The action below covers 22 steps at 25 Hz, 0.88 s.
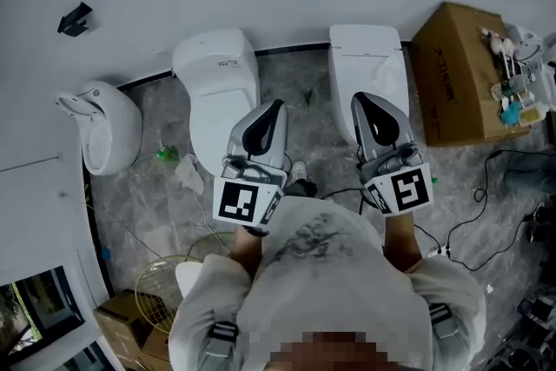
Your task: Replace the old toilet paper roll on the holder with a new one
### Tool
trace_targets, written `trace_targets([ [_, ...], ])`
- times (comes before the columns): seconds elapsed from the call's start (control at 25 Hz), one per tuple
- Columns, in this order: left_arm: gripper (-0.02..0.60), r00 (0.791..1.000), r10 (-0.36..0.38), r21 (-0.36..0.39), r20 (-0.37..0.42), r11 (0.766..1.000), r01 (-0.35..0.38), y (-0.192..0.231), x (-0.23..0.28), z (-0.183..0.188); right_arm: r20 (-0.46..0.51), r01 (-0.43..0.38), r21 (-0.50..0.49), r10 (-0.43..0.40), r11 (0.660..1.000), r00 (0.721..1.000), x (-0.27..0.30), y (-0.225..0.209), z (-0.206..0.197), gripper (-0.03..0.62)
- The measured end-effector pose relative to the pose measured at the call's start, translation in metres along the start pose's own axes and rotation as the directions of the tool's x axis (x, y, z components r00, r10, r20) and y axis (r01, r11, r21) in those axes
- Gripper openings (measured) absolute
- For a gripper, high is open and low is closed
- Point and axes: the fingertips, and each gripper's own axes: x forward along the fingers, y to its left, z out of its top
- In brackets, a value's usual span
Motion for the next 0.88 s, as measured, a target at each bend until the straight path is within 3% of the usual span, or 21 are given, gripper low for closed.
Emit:
trace_targets([
  [0.36, 0.002, 0.998, -0.063, -0.007, -0.006, 0.998, 0.063, 0.051, 0.039, 0.000, -0.015, 0.057, -0.008, -0.057, 0.998, 0.998, 0.059, -0.009, -0.009, 0.002],
  [0.88, 0.002, 0.996, -0.086, -0.024, -0.023, 0.996, 0.086, 0.085, 0.095, -0.008, -0.032, 0.092, 0.005, -0.092, 0.996, 0.995, 0.106, -0.046, -0.025, 0.002],
])
